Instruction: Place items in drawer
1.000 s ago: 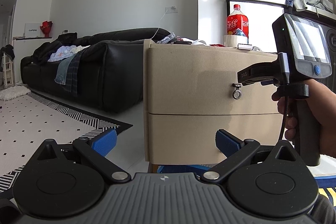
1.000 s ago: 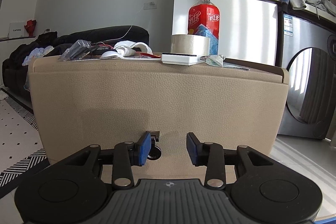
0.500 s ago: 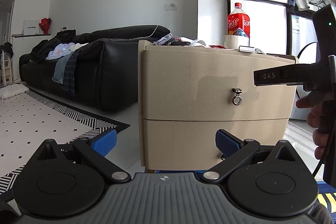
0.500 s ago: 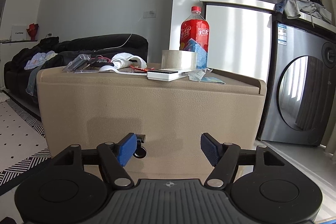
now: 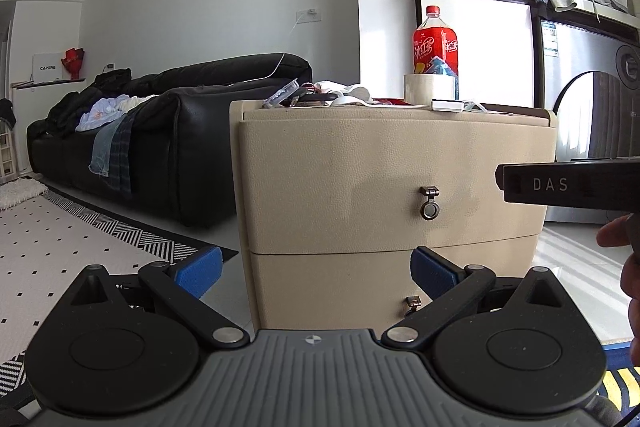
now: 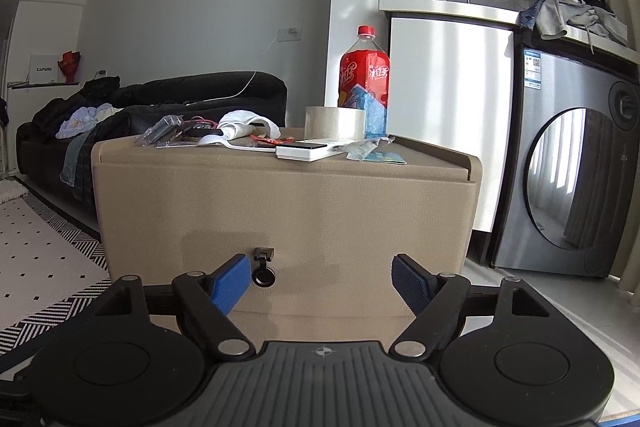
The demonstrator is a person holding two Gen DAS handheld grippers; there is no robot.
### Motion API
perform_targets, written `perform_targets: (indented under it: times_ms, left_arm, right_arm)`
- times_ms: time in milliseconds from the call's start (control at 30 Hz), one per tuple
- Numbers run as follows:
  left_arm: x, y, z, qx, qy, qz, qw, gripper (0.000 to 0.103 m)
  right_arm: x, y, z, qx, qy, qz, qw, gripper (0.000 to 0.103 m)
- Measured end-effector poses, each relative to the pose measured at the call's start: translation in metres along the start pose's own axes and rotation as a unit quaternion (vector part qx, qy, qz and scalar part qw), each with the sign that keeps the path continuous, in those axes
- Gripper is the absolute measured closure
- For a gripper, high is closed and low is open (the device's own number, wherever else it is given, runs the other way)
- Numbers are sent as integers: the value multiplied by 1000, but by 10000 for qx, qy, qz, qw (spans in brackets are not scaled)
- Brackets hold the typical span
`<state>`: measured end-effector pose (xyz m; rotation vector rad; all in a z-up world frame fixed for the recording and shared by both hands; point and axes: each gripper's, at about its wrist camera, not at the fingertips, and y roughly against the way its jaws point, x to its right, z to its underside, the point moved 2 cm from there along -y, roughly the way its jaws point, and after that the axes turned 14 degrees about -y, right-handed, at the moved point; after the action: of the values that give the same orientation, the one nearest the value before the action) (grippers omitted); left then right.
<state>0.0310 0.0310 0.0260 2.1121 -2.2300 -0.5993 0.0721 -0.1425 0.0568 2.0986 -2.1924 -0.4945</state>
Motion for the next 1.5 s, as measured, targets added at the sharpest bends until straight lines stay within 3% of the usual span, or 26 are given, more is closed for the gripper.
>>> perform_targets:
  times_ms: [633,1500]
  left_arm:
    - [13,-5,-42,195,-202,8,9996,0]
    - [18,-12,-55,149,-92,168,9997,0]
  right_arm:
    - [15,28,-2,46,73,96,9999,21]
    - [34,44,-7,235,-101,326,9991,21]
